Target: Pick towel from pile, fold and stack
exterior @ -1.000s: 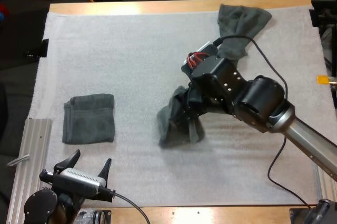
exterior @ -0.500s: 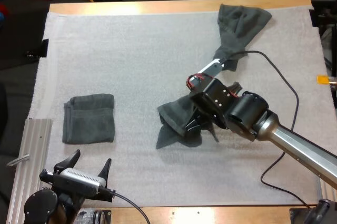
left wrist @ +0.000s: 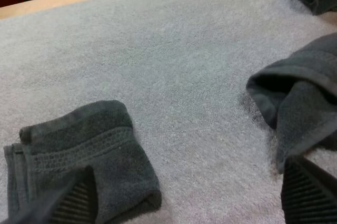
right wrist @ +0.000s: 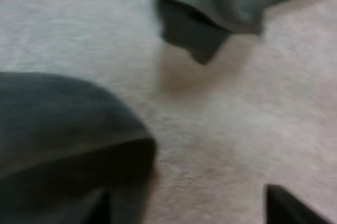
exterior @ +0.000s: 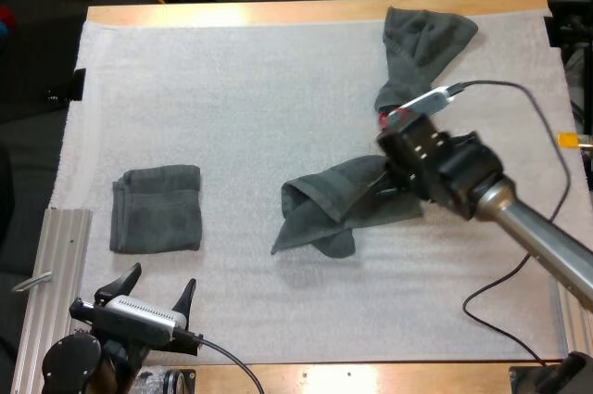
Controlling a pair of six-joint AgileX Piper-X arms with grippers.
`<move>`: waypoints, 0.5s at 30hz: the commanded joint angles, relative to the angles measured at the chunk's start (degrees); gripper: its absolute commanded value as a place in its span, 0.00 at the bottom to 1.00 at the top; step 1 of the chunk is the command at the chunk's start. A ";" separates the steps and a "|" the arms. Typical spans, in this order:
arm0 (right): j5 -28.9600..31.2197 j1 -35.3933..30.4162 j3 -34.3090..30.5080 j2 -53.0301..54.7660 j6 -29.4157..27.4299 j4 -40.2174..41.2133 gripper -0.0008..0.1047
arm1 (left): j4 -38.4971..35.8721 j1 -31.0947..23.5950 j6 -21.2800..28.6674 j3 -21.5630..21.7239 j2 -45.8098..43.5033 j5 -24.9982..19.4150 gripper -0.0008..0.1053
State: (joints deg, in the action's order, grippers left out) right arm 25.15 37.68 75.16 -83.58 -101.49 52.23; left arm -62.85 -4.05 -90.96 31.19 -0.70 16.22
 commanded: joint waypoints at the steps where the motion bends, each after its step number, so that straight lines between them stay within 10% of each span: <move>1: 0.71 -0.90 0.10 -0.08 0.18 1.66 0.69 | 0.72 0.02 -0.44 0.05 -7.91 0.21 0.66; 15: -8.88 -1.50 0.10 2.36 6.98 8.04 0.70 | 1.11 0.36 -2.87 0.05 -7.56 2.17 0.66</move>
State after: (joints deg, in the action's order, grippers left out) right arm 16.80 36.27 75.16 -81.95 -94.98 59.86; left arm -62.71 -3.90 -92.97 31.19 -0.70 17.99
